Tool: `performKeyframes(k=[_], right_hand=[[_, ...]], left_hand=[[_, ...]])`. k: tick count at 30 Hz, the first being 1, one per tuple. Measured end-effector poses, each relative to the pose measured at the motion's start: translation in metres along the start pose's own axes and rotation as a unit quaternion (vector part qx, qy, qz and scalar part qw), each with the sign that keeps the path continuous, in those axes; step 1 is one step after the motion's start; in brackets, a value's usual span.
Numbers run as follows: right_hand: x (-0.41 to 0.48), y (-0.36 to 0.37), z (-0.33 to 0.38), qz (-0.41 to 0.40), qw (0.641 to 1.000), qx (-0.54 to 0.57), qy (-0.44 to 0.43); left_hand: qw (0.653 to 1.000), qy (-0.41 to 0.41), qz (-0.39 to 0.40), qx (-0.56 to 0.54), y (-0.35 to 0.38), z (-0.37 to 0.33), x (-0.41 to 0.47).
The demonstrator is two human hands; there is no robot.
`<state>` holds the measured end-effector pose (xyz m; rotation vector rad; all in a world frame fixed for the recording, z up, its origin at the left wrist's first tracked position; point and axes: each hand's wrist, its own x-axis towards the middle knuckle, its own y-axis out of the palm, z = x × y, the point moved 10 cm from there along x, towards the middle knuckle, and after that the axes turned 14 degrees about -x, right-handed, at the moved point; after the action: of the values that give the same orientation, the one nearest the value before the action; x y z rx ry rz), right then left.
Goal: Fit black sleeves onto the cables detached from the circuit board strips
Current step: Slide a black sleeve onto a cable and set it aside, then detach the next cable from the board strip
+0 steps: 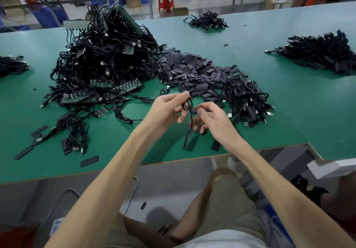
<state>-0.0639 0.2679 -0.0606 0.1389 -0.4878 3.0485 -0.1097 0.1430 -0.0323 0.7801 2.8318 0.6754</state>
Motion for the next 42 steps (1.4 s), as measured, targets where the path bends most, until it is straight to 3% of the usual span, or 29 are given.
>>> performKeyframes(k=[4,9,14,18,23,25,27,30,32,35,39,42], right_hand=[[0.003,0.006,-0.004,0.011,0.998,-0.069,0.004],[0.000,0.007,-0.003,0.021,0.998,-0.062,0.006],[-0.003,0.007,0.001,0.032,0.996,-0.078,0.008],[-0.003,0.006,0.003,0.021,0.995,-0.102,-0.002],[-0.003,0.006,0.003,0.019,0.995,-0.092,-0.014],[-0.003,0.006,0.003,0.020,0.995,-0.095,-0.019],[-0.002,0.006,0.002,0.021,0.996,-0.089,-0.016],[-0.003,0.006,0.001,0.022,0.996,-0.084,-0.015],[-0.003,0.006,0.002,0.023,0.996,-0.087,-0.018],[-0.004,0.007,0.003,0.025,0.995,-0.095,-0.022],[-0.005,0.007,0.004,0.027,0.994,-0.107,-0.024],[-0.006,0.006,0.006,0.028,0.993,-0.112,-0.024]], left_hand=[[0.999,-0.027,0.012,0.012,0.029,-0.014,0.029],[0.998,-0.058,0.016,-0.007,0.081,-0.009,0.064],[0.991,-0.088,0.087,-0.046,0.117,0.005,0.070],[0.990,-0.086,0.100,0.043,0.092,0.016,0.056],[0.988,0.028,-0.009,0.153,0.018,-0.012,0.036],[0.966,0.092,-0.052,0.234,-0.008,-0.031,0.024],[0.922,0.132,-0.078,0.356,-0.028,-0.049,0.012],[0.837,0.115,-0.091,0.527,-0.055,-0.061,-0.001],[0.802,0.073,-0.095,0.586,-0.073,-0.063,-0.009],[0.772,0.020,-0.106,0.627,-0.089,-0.067,-0.021],[0.759,-0.115,-0.041,0.640,-0.085,-0.037,-0.030],[0.755,-0.103,-0.041,0.647,-0.076,-0.027,-0.028]])
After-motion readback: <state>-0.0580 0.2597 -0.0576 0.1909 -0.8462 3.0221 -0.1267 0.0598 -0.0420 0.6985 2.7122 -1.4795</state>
